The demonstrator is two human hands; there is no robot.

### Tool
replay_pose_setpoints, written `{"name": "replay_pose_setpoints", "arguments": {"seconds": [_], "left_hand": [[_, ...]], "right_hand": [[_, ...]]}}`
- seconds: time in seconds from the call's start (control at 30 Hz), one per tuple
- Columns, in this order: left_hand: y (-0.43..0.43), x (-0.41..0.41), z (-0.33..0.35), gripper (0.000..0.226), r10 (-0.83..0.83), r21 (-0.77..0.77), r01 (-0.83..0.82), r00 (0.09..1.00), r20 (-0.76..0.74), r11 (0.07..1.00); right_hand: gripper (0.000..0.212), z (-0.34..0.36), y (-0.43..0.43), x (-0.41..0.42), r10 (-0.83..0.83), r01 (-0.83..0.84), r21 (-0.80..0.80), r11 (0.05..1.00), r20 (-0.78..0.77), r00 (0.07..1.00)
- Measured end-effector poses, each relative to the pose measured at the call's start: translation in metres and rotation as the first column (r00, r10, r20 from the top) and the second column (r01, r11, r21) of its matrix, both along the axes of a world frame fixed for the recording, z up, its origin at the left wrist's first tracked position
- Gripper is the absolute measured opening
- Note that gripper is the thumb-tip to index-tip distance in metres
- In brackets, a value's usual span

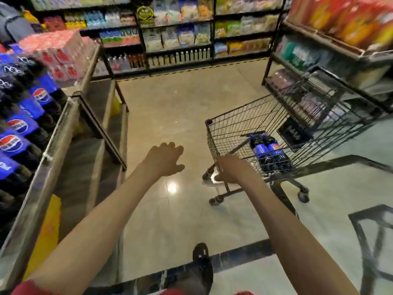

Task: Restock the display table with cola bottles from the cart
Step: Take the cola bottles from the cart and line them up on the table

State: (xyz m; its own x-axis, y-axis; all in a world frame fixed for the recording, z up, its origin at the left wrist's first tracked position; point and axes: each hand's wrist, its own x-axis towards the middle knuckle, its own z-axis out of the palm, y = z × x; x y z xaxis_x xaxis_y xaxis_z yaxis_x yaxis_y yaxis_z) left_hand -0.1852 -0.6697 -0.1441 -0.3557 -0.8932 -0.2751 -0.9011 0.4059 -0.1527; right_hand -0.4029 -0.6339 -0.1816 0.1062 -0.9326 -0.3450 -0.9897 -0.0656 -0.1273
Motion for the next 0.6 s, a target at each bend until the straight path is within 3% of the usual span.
{"name": "replay_pose_setpoints", "arguments": {"seconds": [0.3,0.6], "left_hand": [[-0.063,-0.117,-0.018,0.059,-0.182,0.032,0.183,0.983,-0.018,0.983],[-0.132,-0.236,-0.034,0.055,-0.28,0.062,0.285,0.957,-0.082,0.956]], "right_hand": [[0.063,0.004,-0.024,-0.104,-0.135,0.137,0.018,0.99,-0.064,0.989],[0.052,-0.003,-0.079,-0.204,-0.212,0.217,0.068,0.974,-0.076,0.974]]}}
